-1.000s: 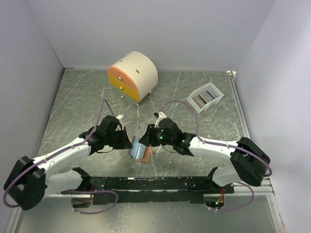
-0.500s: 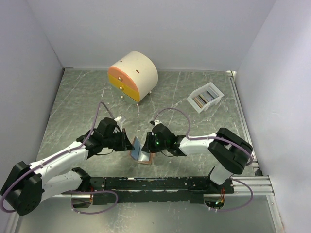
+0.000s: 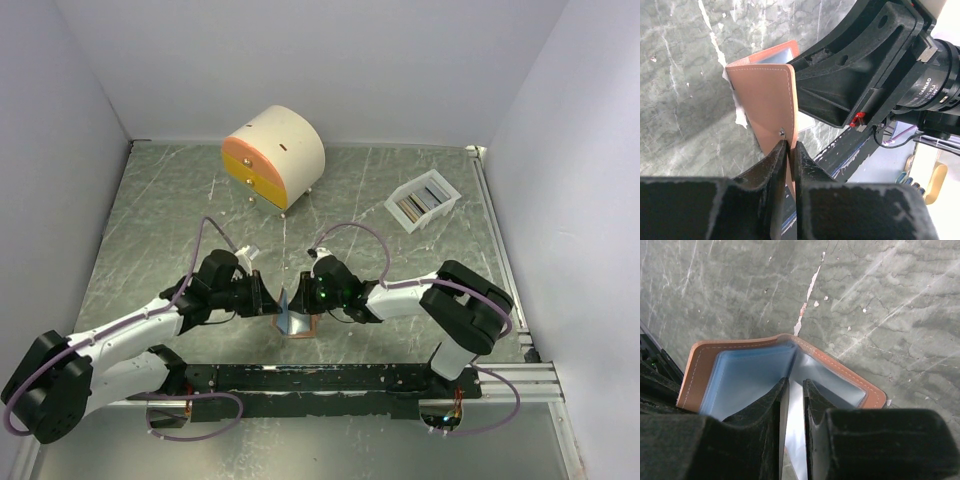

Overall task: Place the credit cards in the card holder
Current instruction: Open the card holder at the center of the board.

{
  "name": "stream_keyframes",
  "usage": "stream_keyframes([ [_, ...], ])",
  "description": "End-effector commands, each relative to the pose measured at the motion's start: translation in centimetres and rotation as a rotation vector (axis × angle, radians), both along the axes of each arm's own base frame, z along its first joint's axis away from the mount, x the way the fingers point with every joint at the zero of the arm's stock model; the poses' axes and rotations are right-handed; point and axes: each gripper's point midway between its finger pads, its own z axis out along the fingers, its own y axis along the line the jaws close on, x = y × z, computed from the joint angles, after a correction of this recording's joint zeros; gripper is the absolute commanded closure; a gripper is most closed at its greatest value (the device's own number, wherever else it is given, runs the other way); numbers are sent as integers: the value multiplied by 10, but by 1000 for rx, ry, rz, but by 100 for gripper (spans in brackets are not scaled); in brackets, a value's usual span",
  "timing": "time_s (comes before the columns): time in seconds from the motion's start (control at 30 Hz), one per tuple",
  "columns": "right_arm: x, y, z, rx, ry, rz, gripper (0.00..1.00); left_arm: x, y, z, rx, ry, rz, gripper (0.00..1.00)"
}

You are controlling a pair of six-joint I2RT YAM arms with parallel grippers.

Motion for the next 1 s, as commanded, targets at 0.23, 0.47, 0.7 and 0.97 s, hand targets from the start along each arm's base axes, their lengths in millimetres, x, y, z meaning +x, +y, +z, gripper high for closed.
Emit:
stream_keyframes([
  [0.23, -5, -13, -15, -56, 7, -4, 82, -2, -11, 8, -69, -17, -39, 78],
  [0.47, -7, -13, -14, -51, 11, -3, 83, -2, -8, 4, -58, -20, -34, 92],
  [0.7, -6, -12, -11, -45, 7, 2, 83, -1, -7, 0, -42, -14, -28, 91],
  [0.97, -10, -11, -1, -31, 10, 10, 72, 5, 10, -13, 85, -10, 24, 93],
])
